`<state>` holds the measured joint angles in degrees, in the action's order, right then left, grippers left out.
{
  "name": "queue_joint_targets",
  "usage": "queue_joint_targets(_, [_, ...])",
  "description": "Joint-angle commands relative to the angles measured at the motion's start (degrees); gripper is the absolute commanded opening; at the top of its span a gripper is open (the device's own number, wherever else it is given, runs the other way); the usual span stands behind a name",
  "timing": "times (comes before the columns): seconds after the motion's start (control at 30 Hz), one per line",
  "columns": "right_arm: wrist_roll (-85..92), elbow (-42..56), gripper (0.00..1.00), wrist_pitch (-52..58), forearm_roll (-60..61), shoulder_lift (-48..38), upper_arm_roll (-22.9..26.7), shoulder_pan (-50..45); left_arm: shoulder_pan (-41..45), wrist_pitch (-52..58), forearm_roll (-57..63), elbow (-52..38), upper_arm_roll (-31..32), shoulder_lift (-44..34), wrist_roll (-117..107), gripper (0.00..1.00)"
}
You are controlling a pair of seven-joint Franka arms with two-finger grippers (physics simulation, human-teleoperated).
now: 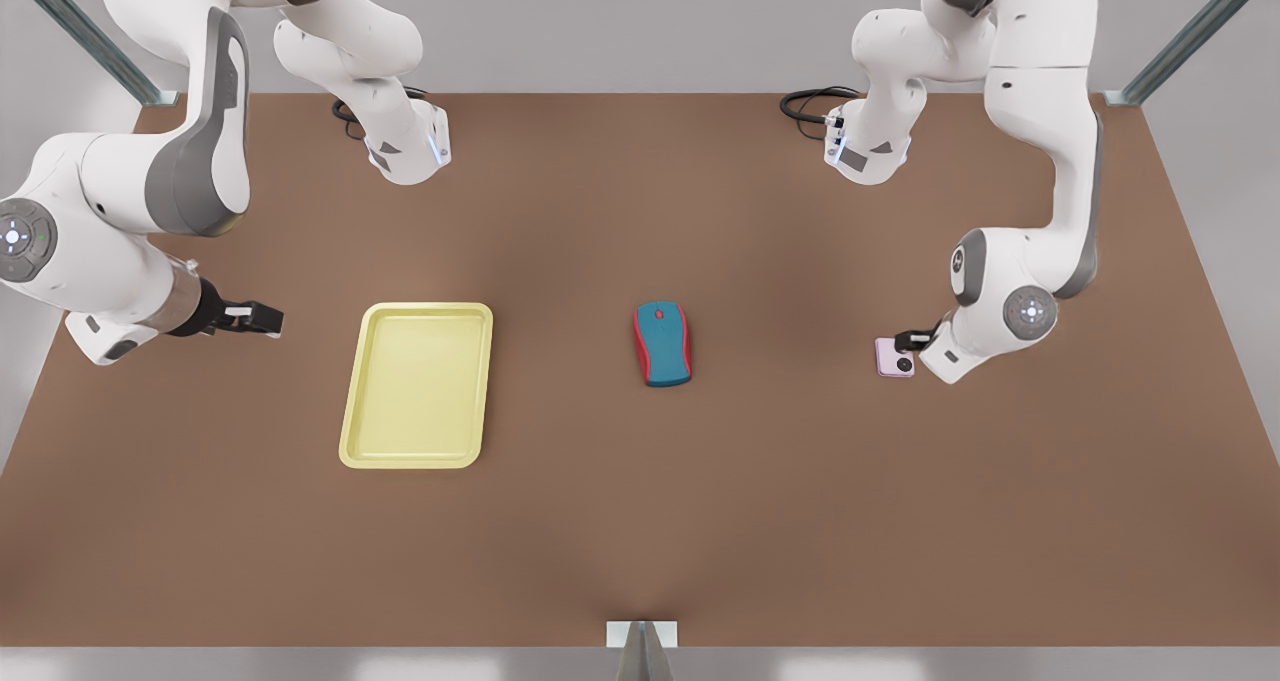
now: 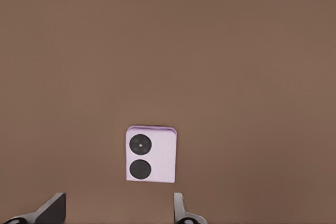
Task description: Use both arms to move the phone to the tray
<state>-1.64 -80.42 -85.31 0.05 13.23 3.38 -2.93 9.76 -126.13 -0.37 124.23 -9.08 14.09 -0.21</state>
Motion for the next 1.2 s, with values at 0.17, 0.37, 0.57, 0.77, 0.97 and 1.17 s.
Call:
queue_joint_targets(0.17, [0.7,-0.3,1.00,-0.6,0.0,0.5,0.3,0.0,0.2,-19.9,-3.7,5.2,-0.1,2.9,0.1,1.00])
queue_joint_targets(0.37, [1.5,-0.2,1.00,-2.1,0.3,0.4,0.4,0.3,0.2,-19.9,-3.6,7.3,0.2,4.0,3.8,1.00])
queue_joint_targets(0.57, [1.5,-0.1,1.00,-2.6,-0.2,1.1,0.3,0.1,0.3,-19.8,-3.6,7.3,0.7,6.3,9.7,1.00])
queue_joint_targets(0.77, [1.4,0.1,1.00,-2.6,-0.8,0.9,0.3,0.6,0.6,-21.6,-3.6,7.2,0.7,9.0,11.2,1.00])
queue_joint_targets(0.97, [3.2,0.1,1.00,-2.5,-0.9,1.0,0.3,0.6,0.5,-21.8,-3.6,7.1,0.7,9.6,11.2,0.87])
queue_joint_targets(1.17, [3.4,0.1,1.00,-2.5,-1.0,1.1,0.4,1.1,0.5,-21.7,-3.6,7.2,0.8,9.6,11.2,0.82])
